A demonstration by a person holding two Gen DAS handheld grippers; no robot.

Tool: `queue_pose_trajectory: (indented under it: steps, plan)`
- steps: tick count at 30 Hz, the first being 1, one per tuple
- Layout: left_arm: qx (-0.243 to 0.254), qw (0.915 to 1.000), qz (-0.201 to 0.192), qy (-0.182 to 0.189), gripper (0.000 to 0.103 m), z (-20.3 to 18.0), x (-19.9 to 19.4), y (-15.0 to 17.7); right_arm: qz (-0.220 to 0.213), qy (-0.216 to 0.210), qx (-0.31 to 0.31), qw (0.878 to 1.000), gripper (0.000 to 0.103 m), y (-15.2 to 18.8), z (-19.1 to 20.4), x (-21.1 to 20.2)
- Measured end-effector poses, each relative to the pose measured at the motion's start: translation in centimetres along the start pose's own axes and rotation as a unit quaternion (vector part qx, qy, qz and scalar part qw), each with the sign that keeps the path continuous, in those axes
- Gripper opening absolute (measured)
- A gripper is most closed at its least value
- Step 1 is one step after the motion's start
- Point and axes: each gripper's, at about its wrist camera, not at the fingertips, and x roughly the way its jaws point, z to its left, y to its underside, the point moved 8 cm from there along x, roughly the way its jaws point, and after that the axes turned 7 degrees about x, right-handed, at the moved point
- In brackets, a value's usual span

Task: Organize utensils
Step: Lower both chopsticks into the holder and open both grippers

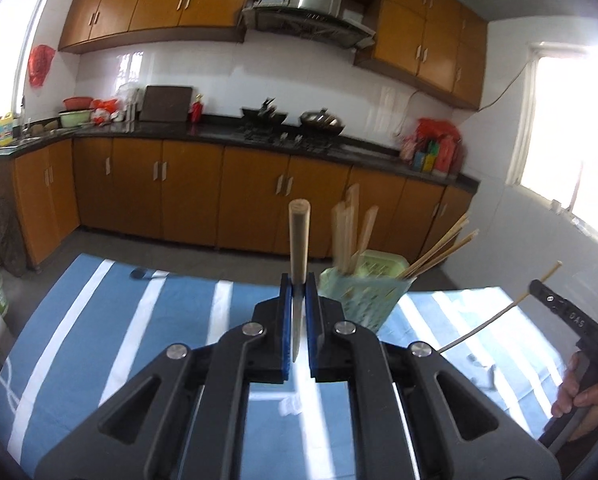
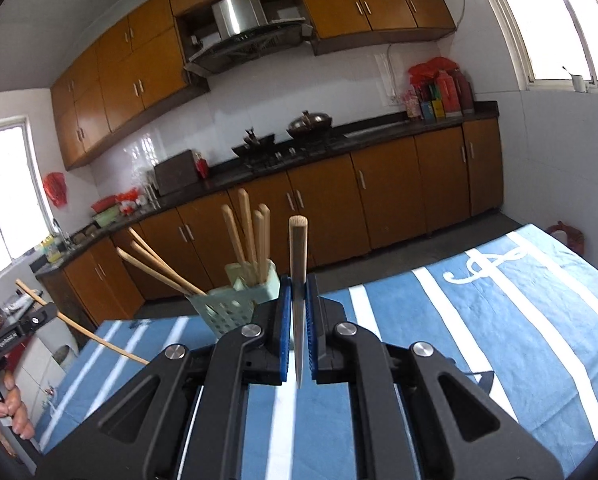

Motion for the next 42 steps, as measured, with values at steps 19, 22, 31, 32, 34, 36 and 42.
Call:
queue_pose_trajectory:
  steps: [19,22,31,32,34,36,42]
  plan:
    - [-0.003,0.9958,-0.087,0.03,0.007,-6.4,4.2,-10.1,-0.086,-0.043,-0.06,0.994,0.008,-8.1,7.9,4.8]
    - [-0.009,0.9971,-0.07,0.027,0.007,-6.1,6.3,-9.2,-0.066,-0.034,-0.065,0.995,0.008,-7.2,7.4,7.1]
    - [-0.008,0.9987,-0.043,0.027,0.007,-5.2,9.8,-7.1,-0.029,-0.029,-0.063,0.997,0.008,-5.1,6.8,10.1]
    - [-0.008,0.9988,-0.041,0.026,0.007,-5.2,10.1,-6.9,-0.025,-0.029,-0.063,0.997,0.008,-4.9,6.8,10.3]
    - [-0.008,0.9989,-0.038,0.027,0.007,-4.9,10.3,-6.4,-0.021,-0.028,-0.063,0.997,0.008,-4.6,6.7,10.6]
    - [-0.01,0.999,-0.034,0.027,0.007,-4.8,10.7,-6.1,-0.015,-0.029,-0.063,0.997,0.008,-4.4,6.6,10.8]
    - [-0.016,0.999,-0.027,0.033,0.011,-4.8,11.1,-6.1,-0.008,-0.03,-0.059,0.998,0.01,-4.4,6.5,10.6]
